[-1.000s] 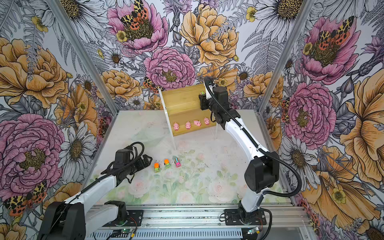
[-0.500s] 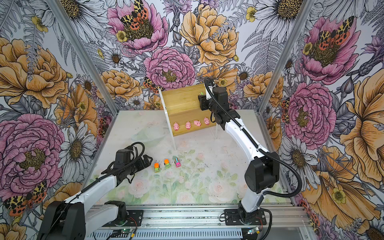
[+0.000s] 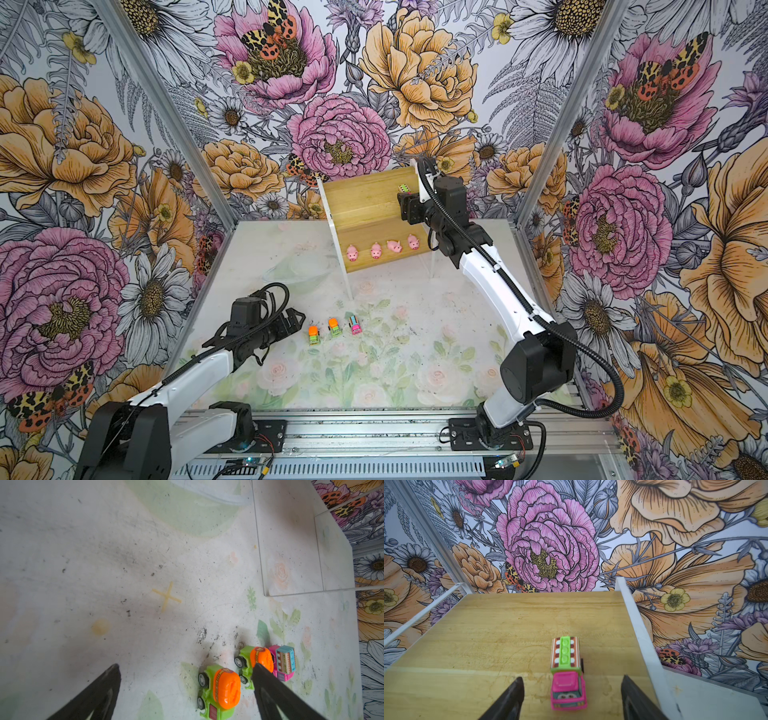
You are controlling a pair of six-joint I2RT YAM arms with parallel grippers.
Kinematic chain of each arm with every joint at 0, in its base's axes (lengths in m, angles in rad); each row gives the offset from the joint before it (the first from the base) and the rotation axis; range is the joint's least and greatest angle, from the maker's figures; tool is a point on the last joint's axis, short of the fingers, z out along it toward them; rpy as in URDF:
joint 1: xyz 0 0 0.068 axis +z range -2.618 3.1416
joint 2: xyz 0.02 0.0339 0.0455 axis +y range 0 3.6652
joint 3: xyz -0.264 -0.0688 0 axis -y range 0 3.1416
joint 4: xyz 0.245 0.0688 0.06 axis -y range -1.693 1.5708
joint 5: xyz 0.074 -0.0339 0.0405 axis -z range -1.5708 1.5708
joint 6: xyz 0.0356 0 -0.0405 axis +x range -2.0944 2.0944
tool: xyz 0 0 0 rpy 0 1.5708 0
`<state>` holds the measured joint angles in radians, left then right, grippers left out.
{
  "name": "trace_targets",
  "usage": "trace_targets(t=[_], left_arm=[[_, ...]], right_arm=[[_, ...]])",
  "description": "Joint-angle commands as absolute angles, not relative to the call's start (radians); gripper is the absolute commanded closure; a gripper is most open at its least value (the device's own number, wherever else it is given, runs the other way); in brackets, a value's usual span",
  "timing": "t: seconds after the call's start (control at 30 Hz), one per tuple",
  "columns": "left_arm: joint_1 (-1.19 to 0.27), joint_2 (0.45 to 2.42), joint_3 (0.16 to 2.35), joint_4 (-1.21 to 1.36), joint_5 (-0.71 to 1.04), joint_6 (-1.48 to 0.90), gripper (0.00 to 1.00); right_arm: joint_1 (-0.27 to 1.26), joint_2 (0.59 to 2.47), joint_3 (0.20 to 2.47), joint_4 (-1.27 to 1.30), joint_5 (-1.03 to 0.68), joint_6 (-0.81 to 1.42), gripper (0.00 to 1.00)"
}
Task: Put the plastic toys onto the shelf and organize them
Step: 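Withdraw the right gripper back over the remaining pink truck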
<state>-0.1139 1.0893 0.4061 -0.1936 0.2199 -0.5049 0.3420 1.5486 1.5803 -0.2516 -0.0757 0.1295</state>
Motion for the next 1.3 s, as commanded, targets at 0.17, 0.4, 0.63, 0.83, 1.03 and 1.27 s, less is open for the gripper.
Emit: trace_targets(t=[0.17,0.4,0.63,0.83,1.03,1.27], left_arm=[[-0.121,1.058,0.413,-0.180,0.227,-0.489,0.01],[-0.119,1.065,0.413,-0.172,0.246,-0.486,0.01],[-0.119,1.060,0.410,-0.172,0.249,-0.489,0.01],[-0.119,1.063,0.410,-0.171,0.247,-0.489,0.01],[-0.116,1.064,0.410,-0.172,0.249,-0.489,0.01],[-0.113,1.071,0.413,-0.174,0.249,-0.487,0.01]], right_arm=[[0.398,1.275,1.236,-0.170,-0.227,0.136,0.26],[0.554,1.142,0.714,0.122,-0.238,0.236,0.28],[0.721,1.231,0.441,0.430,-0.140,0.272,0.29],[0.818,1.415,0.467,0.546,-0.091,0.298,0.30],[0.848,1.581,0.572,0.549,-0.061,0.309,0.30],[0.853,1.727,0.658,0.551,-0.058,0.311,0.30]])
